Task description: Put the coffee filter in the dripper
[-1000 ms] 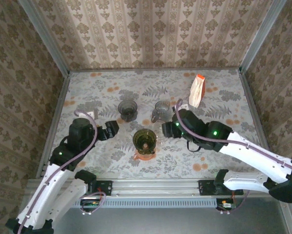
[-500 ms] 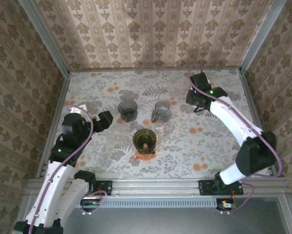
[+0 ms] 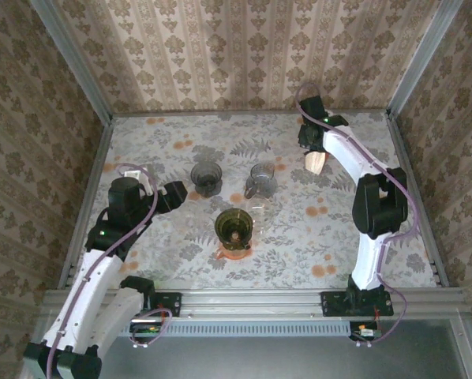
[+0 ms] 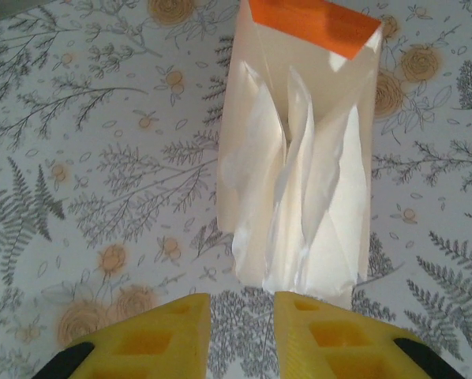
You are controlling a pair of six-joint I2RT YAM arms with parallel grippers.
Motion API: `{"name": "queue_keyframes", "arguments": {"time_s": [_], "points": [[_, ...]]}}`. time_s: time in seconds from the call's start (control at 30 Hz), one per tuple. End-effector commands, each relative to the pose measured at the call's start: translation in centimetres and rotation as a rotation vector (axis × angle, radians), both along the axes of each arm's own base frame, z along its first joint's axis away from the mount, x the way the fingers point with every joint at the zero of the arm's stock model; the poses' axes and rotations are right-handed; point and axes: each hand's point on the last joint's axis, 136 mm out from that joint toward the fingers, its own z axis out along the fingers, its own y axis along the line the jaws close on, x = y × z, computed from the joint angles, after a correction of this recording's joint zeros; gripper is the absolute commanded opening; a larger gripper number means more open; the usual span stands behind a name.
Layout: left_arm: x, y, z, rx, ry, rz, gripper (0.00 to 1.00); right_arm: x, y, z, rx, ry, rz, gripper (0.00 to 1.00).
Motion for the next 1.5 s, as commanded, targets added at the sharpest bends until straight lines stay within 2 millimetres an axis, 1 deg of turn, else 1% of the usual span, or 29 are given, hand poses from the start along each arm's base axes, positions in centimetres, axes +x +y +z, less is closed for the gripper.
{"name": "queue_keyframes", "arguments": {"time_s": [0.0,0.07,0.23,0.3,0.4,0.53,0.67,0.73,0.83,0.9,1.0,1.07,1.33,1.47], "points": [[0.0,0.0,0.7,0.008,-0.023,-0.020,0.86,0.4,-1.3,0.0,-0.042,0.018,-0.053,0.28],[0.0,-0.2,0.5,0.005,-0.020,-0.025,0.86,0.6,-1.8,-0.5,-0.041,0.023,-0.073,0.28],[0.1,-0.2,0.4,0.006,-0.018,-0.031,0.86,0.9,-2.4,-1.2,-0.056,0.042,-0.087,0.29],[0.1,-0.3,0.5,0.005,-0.020,-0.035,0.86,1.0,-2.4,-0.8,-0.056,0.027,-0.082,0.31],[0.1,-0.3,0.5,0.005,-0.020,-0.038,0.86,0.8,-2.4,0.7,-0.053,-0.028,-0.075,0.40],[0.2,-0.5,0.4,0.000,-0.017,-0.045,0.86,0.2,-3.4,1.8,-0.067,-0.054,-0.085,0.38],[0.3,-0.6,0.2,-0.004,-0.011,-0.050,0.87,-0.2,-5.1,1.8,-0.072,-0.046,-0.120,0.38],[0.2,-0.6,0.2,-0.003,-0.009,-0.049,0.87,0.0,-5.5,1.5,-0.061,-0.040,-0.114,0.38],[0.2,-0.5,0.1,-0.002,-0.006,-0.047,0.87,0.4,-5.1,1.3,-0.054,-0.035,-0.080,0.34],[0.2,-0.6,0.1,-0.001,-0.005,-0.047,0.87,0.5,-4.4,1.4,-0.038,-0.041,-0.061,0.32],[0.3,-0.5,0.0,0.000,-0.004,-0.043,0.87,0.7,-3.0,1.5,-0.044,-0.045,-0.038,0.32],[0.3,-0.5,0.1,0.000,-0.006,-0.043,0.87,0.8,-2.6,1.4,-0.038,-0.049,-0.044,0.32],[0.3,-0.5,-0.1,0.001,0.000,-0.043,0.87,1.9,-1.6,0.4,-0.010,-0.042,-0.051,0.29],[0.3,-0.4,-0.1,0.002,-0.001,-0.043,0.87,2.3,-1.7,0.1,-0.020,-0.029,-0.063,0.27]]}}
